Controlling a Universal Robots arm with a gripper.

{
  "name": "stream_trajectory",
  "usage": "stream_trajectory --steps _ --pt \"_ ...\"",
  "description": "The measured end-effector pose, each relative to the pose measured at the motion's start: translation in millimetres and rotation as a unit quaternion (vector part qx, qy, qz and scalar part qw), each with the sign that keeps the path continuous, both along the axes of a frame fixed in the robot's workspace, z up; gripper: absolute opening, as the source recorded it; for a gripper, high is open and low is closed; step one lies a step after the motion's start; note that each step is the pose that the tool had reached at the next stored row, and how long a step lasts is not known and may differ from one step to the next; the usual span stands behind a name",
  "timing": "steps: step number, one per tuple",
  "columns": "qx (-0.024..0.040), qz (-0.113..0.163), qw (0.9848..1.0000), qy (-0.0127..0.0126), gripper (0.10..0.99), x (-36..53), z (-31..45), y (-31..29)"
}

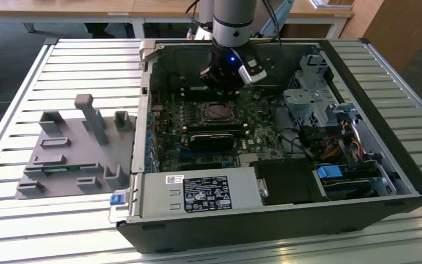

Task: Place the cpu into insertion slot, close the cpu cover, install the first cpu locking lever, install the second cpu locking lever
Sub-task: 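Install the second cpu locking lever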

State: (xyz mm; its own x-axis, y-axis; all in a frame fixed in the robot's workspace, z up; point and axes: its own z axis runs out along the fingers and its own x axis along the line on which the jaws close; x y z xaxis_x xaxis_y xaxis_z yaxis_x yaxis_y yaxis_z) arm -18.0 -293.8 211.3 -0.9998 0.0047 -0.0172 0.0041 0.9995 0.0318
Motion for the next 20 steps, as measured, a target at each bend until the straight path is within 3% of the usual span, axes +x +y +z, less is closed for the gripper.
stream_trajectory --steps 6,15,20 --pt "-0.0001 0.000 1.0000 0.0001 0.106 0.0 1.8 -0.4" --pt "-0.0002 0.000 1.0000 0.0001 0.106 0.0 14.4 -0.4" --pt "-0.0001 0.000 1.0000 0.0001 0.106 0.0 15.6 -1.4"
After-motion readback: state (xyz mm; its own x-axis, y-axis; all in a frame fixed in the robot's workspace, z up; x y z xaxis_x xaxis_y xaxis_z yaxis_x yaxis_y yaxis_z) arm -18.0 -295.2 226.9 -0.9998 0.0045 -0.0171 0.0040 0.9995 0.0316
